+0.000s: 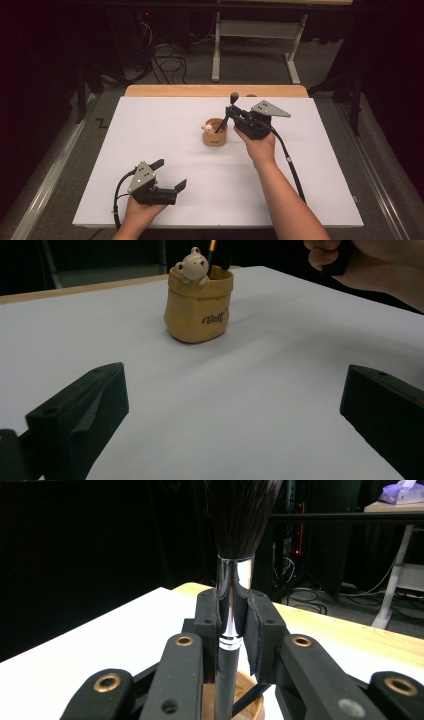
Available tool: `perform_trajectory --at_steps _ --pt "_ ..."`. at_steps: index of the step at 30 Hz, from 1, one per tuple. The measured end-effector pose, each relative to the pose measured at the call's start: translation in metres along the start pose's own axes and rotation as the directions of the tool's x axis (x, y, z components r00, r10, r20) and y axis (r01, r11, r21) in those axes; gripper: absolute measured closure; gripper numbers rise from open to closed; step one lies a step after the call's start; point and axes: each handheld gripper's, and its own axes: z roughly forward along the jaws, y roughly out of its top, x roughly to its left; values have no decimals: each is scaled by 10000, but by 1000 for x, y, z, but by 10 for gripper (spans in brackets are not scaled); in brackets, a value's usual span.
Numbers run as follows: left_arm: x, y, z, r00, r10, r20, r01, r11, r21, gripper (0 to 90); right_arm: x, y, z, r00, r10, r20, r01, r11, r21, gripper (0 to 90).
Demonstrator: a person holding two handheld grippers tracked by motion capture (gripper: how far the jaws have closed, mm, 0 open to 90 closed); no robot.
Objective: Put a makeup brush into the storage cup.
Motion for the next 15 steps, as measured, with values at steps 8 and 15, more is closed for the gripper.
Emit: perform_trajectory --at_steps 8,15 --pt "0 -1 0 10000 -9 61 9 10000 2 2 0 -6 6 9999 149 -52 -148 9997 197 789" --pt "0 -1 0 9999 -30 99 30 10000 -20 2 2 -11 11 10000 85 -10 -85 9994 347 789"
